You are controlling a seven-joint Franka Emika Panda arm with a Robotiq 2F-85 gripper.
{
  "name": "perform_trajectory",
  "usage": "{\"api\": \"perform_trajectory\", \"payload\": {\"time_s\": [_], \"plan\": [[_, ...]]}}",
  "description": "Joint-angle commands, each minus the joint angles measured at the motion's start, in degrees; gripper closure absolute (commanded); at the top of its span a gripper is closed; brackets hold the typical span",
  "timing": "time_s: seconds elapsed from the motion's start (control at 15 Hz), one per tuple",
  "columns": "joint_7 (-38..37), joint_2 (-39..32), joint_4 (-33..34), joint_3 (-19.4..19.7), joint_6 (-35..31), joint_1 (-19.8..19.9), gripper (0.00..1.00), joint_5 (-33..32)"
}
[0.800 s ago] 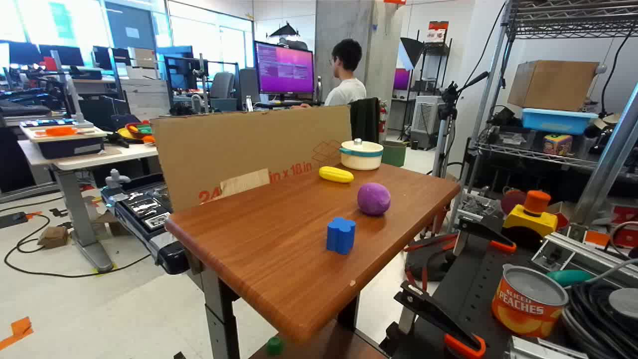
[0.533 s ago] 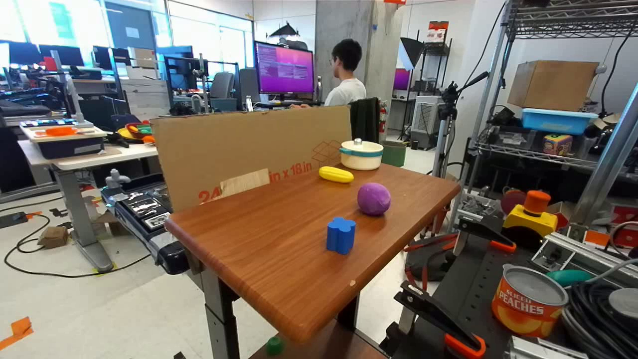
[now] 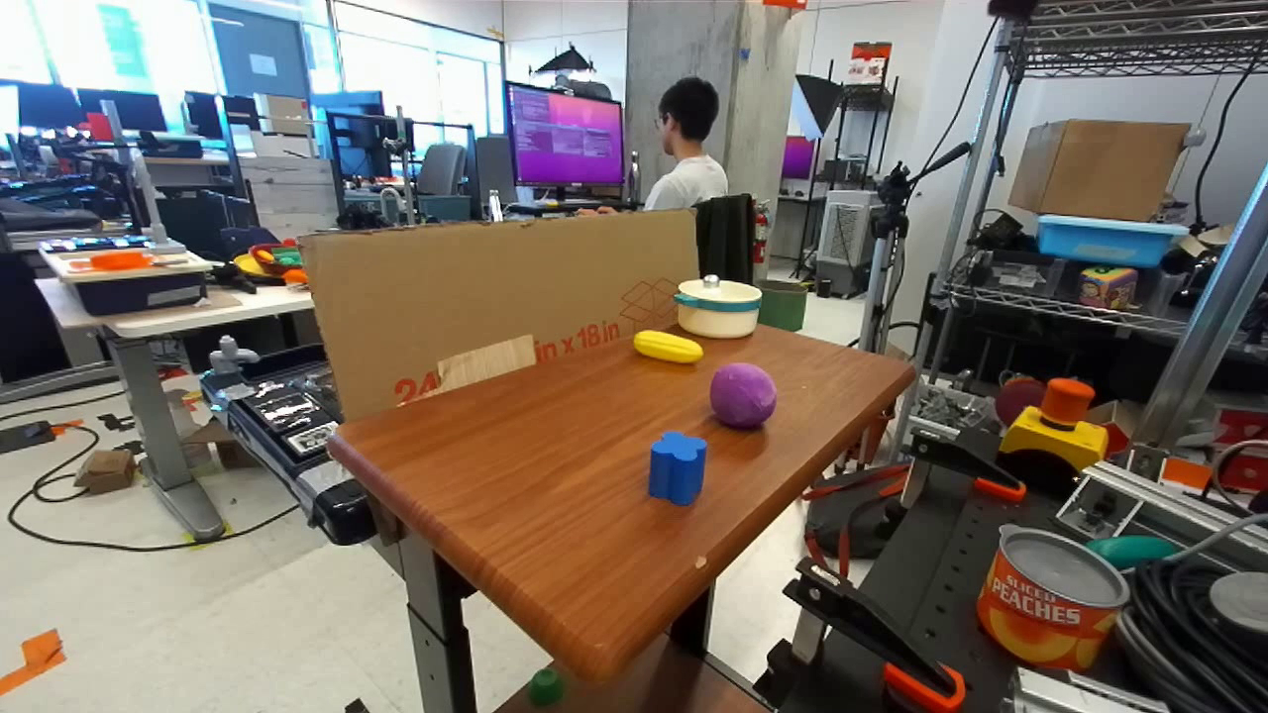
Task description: Move the purple plush toy to the right
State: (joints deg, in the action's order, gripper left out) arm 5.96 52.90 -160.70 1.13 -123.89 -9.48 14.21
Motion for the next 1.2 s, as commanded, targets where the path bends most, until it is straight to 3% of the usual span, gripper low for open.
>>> {"api": "perform_trajectory", "payload": {"time_s": [0.0, 0.13, 0.4, 0.73, 1.13], "plan": [[2.15, -10.18, 1.2, 1.57, -11.42, 2.84, 0.0, -1.41], [2.54, -17.65, 2.6, 2.53, -17.86, 3.71, 0.0, -1.71], [0.3, -32.43, 7.26, 3.16, -23.23, 5.62, 0.0, -2.1], [-2.26, -48.33, 15.73, 2.26, -23.68, 7.55, 0.0, -2.41], [-7.44, -60.81, 24.23, 1.36, -24.75, 8.4, 0.0, -5.85]]}}
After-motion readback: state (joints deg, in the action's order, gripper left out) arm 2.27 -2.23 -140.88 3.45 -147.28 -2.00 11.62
